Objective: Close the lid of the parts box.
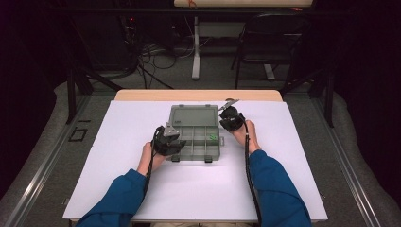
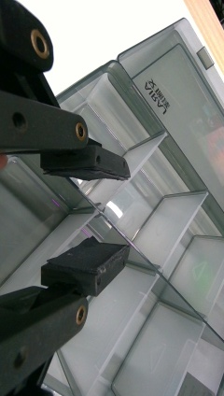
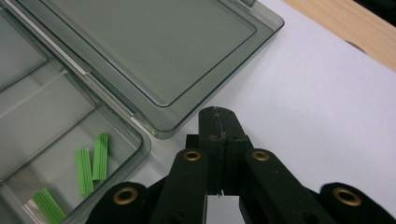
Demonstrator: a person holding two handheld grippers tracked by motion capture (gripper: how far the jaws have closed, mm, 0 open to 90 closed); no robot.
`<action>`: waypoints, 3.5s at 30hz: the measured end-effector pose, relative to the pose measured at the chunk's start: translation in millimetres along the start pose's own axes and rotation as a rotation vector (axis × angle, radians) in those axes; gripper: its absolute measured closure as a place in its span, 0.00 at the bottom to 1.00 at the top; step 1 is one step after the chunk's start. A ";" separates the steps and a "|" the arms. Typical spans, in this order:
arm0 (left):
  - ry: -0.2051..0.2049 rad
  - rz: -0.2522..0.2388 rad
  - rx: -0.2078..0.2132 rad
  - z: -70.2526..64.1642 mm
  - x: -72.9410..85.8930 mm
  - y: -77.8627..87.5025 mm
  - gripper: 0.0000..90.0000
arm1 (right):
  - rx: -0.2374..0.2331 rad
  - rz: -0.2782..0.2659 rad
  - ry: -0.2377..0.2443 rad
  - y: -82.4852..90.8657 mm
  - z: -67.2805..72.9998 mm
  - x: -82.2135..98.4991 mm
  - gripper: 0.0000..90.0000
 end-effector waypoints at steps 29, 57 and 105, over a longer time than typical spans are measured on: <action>0.003 -0.009 0.027 0.6 0.1 -0.4 0.65 | -0.022 0.035 -0.028 -15.4 -5.8 1.0 1.00; 0.008 -0.013 0.031 1.0 0.3 -0.4 0.65 | -0.021 -0.076 -0.028 -6.9 -8.0 -10.7 1.00; 0.022 -0.016 0.038 1.2 0.2 -0.2 0.65 | -0.045 -0.236 0.055 26.8 0.3 -32.4 1.00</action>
Point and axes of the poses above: each handheld gripper's, and its own axes: y roughly backward along the jaws, x roughly out of its underside, z roughly to its left, the point moved 10 cm from there along -y, roughly forward along the jaws, and after that the axes turned 14 degrees about -x, right-handed, at the moved point
